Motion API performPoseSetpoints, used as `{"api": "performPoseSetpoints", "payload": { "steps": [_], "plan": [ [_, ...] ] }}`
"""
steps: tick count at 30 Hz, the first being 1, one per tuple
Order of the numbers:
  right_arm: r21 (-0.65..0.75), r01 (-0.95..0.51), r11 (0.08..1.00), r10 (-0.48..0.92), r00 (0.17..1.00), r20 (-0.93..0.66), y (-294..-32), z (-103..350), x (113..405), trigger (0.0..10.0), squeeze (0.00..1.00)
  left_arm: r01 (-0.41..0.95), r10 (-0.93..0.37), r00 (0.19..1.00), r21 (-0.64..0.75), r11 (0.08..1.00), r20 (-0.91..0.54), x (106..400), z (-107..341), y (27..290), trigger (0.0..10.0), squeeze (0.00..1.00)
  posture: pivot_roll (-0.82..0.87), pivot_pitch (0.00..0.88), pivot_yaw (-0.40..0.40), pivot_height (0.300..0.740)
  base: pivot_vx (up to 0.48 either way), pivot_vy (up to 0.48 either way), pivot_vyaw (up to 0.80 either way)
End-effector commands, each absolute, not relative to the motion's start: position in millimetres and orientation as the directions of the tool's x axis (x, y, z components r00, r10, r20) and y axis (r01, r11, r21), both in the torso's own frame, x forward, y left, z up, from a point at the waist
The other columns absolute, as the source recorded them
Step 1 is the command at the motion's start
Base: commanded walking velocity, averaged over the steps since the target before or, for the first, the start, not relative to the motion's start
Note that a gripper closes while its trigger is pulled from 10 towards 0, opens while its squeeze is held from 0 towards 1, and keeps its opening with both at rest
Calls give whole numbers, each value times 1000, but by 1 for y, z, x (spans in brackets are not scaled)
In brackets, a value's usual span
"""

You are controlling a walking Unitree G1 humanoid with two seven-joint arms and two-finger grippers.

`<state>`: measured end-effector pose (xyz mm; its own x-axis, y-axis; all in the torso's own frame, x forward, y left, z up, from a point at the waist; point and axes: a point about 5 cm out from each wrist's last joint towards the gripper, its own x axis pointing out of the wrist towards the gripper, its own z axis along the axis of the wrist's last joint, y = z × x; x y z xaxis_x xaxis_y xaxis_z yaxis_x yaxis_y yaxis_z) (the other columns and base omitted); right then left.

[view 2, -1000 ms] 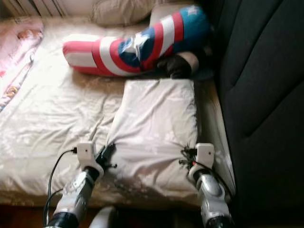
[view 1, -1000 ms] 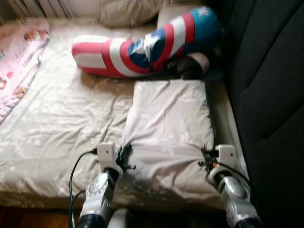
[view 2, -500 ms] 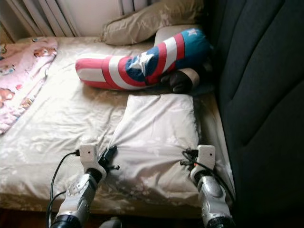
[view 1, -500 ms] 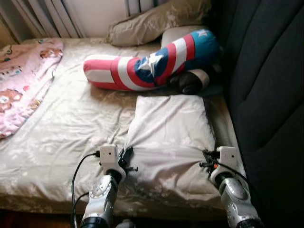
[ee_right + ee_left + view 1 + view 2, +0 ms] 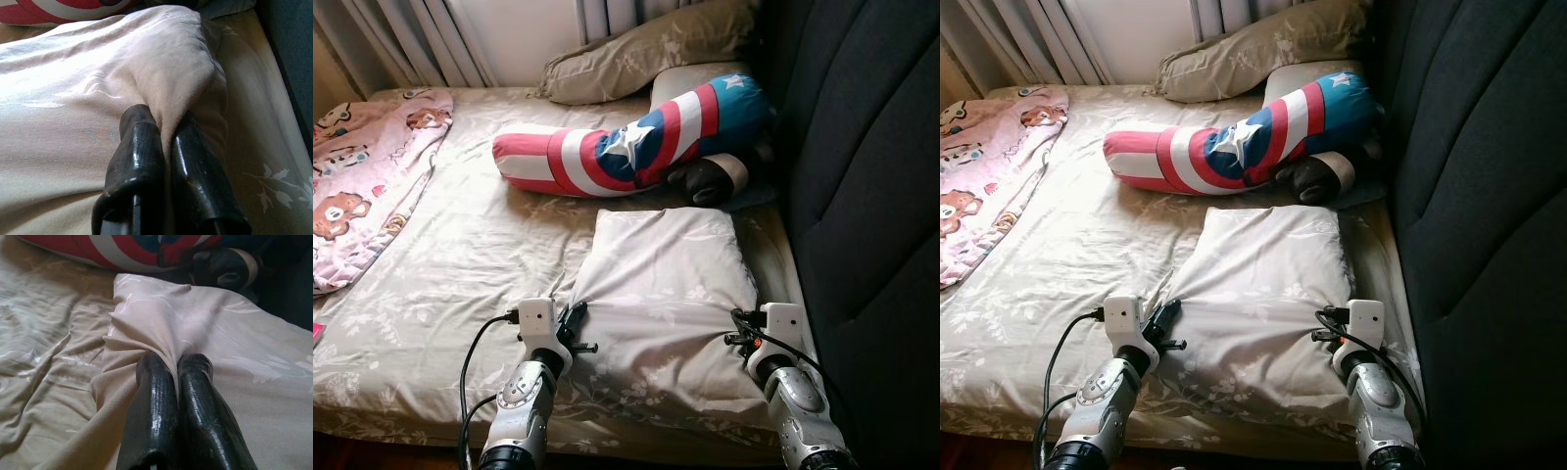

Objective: Clean up the room

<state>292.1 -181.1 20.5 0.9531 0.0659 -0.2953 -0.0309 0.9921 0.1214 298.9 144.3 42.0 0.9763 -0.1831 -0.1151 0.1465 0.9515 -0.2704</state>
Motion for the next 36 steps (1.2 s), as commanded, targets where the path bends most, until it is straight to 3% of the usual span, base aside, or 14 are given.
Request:
{"api": "performPoseSetpoints", "payload": {
  "steps": [1, 36],
  "plan": [
    [123, 36, 992, -7, 974, -226, -195, 33, 298, 10000, 0, 74, -87, 995, -236, 969, -48, 305, 57, 170, 10000, 0, -51, 0, 60, 740, 0, 0, 0],
    [122, 99, 988, -69, 970, -233, -205, 29, 290, 10000, 0, 95, -111, 991, -204, 974, -69, 300, 53, 172, 10000, 0, -45, 0, 46, 740, 0, 0, 0]
  ]
}}
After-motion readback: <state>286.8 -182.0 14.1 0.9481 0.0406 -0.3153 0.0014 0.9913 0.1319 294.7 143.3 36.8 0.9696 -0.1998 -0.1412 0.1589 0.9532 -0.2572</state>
